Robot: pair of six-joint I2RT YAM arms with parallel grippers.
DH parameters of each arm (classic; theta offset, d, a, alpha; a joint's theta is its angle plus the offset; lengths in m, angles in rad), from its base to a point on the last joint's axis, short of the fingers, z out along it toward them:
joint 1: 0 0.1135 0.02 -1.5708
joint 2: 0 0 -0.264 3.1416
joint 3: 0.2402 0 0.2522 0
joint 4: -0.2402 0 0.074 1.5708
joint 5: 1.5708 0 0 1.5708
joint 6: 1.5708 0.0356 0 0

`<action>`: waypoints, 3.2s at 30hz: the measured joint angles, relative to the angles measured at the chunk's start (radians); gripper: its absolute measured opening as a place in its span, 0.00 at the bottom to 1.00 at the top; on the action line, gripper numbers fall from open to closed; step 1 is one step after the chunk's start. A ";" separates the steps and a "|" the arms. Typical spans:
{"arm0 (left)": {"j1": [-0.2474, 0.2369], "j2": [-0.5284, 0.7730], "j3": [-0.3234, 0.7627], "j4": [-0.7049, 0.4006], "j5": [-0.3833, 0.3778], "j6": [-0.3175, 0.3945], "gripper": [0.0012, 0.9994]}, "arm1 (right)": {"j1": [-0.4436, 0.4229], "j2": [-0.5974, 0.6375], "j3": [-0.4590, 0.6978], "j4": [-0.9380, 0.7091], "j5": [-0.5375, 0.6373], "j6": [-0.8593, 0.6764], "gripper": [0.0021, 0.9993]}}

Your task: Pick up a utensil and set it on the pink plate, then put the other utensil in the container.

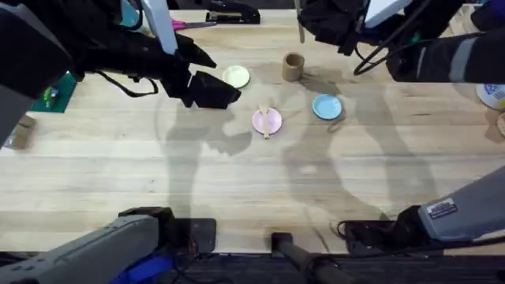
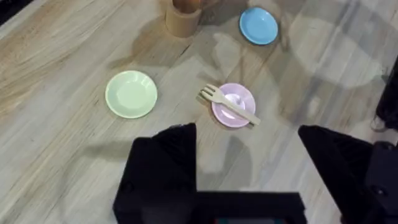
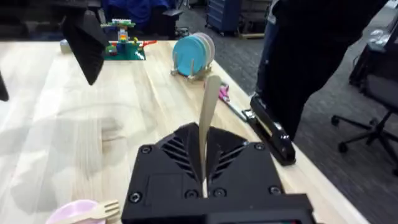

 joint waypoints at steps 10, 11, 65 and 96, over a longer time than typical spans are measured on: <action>0.000 0.000 0.000 0.000 0.000 0.000 1.00 | 0.023 0.062 0.000 0.019 0.000 -0.061 0.03; 0.000 0.000 0.000 -0.001 0.000 0.000 1.00 | 0.023 0.064 0.000 0.021 0.000 -0.067 0.03; 0.000 0.000 0.000 -0.003 0.000 0.000 1.00 | 0.014 0.335 0.086 -0.084 0.008 -0.266 0.03; 0.000 0.000 0.000 -0.003 0.000 0.000 1.00 | 0.014 0.335 0.087 -0.018 -0.019 -0.291 1.00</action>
